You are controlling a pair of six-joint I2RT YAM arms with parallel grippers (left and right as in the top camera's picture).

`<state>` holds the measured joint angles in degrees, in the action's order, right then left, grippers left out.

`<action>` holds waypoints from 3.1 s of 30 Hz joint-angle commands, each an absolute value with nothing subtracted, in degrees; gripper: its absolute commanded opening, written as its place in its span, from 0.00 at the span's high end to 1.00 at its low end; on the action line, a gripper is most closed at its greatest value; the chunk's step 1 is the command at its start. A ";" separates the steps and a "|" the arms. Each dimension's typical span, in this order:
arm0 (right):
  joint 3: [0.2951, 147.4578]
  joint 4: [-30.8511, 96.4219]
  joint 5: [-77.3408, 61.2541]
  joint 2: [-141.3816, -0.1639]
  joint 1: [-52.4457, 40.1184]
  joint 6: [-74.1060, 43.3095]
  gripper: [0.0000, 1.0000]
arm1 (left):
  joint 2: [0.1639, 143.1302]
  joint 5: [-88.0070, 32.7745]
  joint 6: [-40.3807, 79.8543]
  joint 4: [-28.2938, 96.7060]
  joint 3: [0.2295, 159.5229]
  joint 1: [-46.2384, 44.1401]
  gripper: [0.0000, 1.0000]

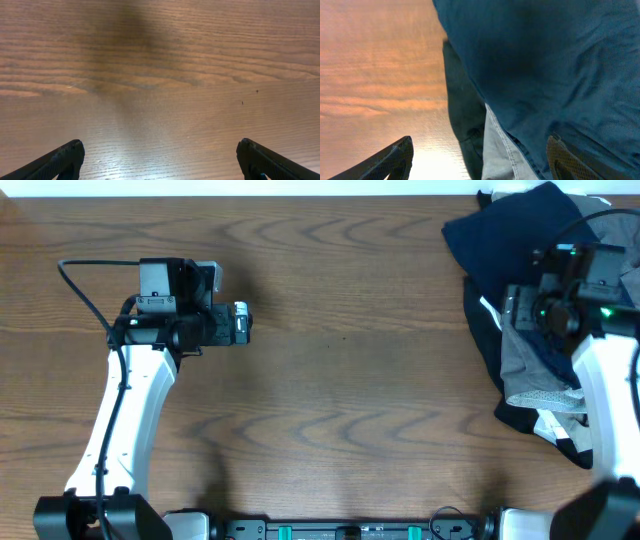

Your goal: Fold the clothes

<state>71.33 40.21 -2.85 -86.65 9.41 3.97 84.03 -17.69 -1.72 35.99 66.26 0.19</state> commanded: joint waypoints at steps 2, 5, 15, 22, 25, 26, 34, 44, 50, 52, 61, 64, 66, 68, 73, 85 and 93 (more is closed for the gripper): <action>72.27 39.59 -2.11 -92.47 9.69 9.85 0.17 | 84.82 -18.65 -1.61 35.29 67.37 -0.10 0.02; 72.27 38.28 1.21 -96.20 9.69 9.93 0.24 | 84.88 -18.65 -1.63 35.29 67.37 -0.10 0.02; 72.29 28.45 2.98 -105.62 9.32 12.69 0.29 | 84.88 -18.65 -1.61 35.33 67.37 -0.10 0.02; 72.29 26.24 3.25 -108.97 8.40 13.15 0.36 | 84.88 -18.65 -1.61 35.05 67.37 -0.10 0.02; 72.29 24.53 3.46 -109.01 8.40 13.13 0.53 | 84.88 -18.65 -1.61 35.05 67.37 -0.10 0.02; 72.29 23.92 3.73 -109.01 8.38 13.13 0.60 | 84.88 -18.63 -1.61 35.05 67.35 -0.10 0.02; 73.12 22.96 3.66 -107.63 7.57 13.13 0.99 | 84.88 -18.63 -1.61 35.03 67.37 -0.10 0.02; 79.81 30.61 -0.62 -96.25 -1.32 12.05 0.99 | 83.68 -18.61 0.03 33.76 67.37 2.07 0.02; 81.58 28.88 -0.67 -92.64 -15.44 6.39 0.99 | 81.56 -18.61 1.41 33.76 67.42 6.22 0.02; 81.58 27.05 -0.64 -94.04 -20.40 5.06 0.99 | 81.01 -18.63 1.41 34.11 67.42 7.73 0.02; 81.58 22.15 -0.64 -106.69 -34.44 3.64 0.99 | 80.68 -18.61 1.37 35.09 67.42 12.10 0.02; 81.58 21.56 -0.62 -108.03 -35.90 3.66 0.99 | 80.68 -18.57 1.32 35.00 67.42 12.53 0.02; 81.76 21.39 -0.62 -107.68 -35.92 3.66 0.87 | 80.68 -18.46 1.19 35.03 67.42 12.58 0.02; 82.19 21.98 -0.64 -106.61 -35.44 3.49 0.65 | 80.68 -18.41 1.19 35.00 67.42 12.58 0.02; 84.47 28.64 -0.47 -101.84 -31.62 -5.63 0.40 | 80.68 -18.41 1.17 35.07 67.42 12.56 0.02; 84.20 47.92 -3.44 -101.54 -17.02 -15.88 0.36 | 81.49 -18.44 -0.34 35.07 67.42 12.40 0.02; 84.14 51.18 -4.99 -106.85 -15.81 -16.69 0.36 | 82.37 -18.46 -5.54 35.99 67.40 8.38 0.01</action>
<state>84.27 50.46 -3.57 -105.78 -15.99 -15.22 81.52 -18.06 -0.97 35.55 66.26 11.11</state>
